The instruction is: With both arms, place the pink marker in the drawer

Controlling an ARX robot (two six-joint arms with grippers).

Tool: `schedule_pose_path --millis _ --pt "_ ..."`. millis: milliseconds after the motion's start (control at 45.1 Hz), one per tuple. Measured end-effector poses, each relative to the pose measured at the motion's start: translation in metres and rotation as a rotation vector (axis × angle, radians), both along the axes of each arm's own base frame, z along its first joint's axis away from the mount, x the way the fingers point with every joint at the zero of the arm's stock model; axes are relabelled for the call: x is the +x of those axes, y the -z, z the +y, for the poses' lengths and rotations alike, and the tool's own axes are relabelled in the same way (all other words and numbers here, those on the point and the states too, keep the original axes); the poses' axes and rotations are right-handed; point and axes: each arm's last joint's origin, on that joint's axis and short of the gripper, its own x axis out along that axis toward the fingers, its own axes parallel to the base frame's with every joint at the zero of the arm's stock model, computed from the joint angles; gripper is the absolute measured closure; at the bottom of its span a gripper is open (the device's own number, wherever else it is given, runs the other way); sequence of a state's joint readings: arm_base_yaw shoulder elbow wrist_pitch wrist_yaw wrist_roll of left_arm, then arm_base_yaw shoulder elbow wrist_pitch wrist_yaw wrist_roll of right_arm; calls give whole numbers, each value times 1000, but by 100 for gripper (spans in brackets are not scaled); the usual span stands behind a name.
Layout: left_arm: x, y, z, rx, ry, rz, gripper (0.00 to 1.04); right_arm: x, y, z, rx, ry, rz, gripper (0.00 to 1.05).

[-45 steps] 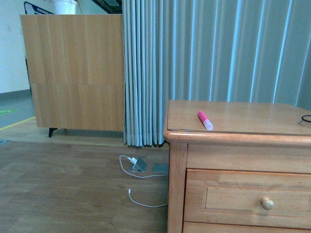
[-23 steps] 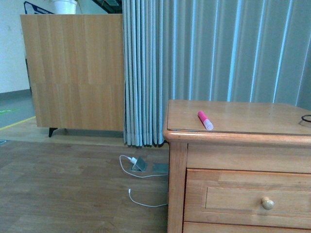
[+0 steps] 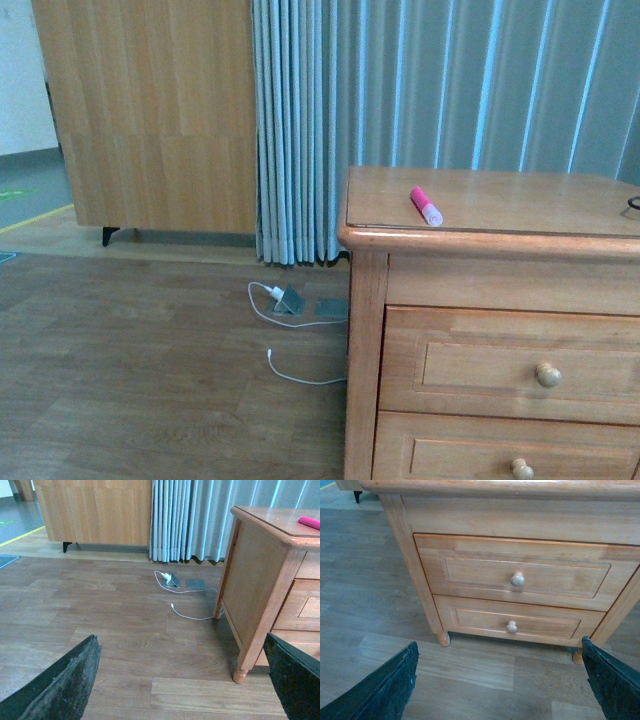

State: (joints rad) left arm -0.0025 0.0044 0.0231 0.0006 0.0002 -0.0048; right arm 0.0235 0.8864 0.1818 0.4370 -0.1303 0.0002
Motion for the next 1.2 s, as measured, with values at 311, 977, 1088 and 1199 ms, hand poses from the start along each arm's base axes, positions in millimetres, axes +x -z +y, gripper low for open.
schedule_pose_path --millis 311,977,1088,1199 --pt "0 0 0 0 0 0 6 83 21 8 -9 44 50 8" --pt "0 0 0 0 0 0 6 234 88 28 -33 168 124 8" --pt "0 0 0 0 0 0 6 244 96 20 -36 198 130 8" --pt "0 0 0 0 0 0 6 247 105 14 -39 206 146 8"
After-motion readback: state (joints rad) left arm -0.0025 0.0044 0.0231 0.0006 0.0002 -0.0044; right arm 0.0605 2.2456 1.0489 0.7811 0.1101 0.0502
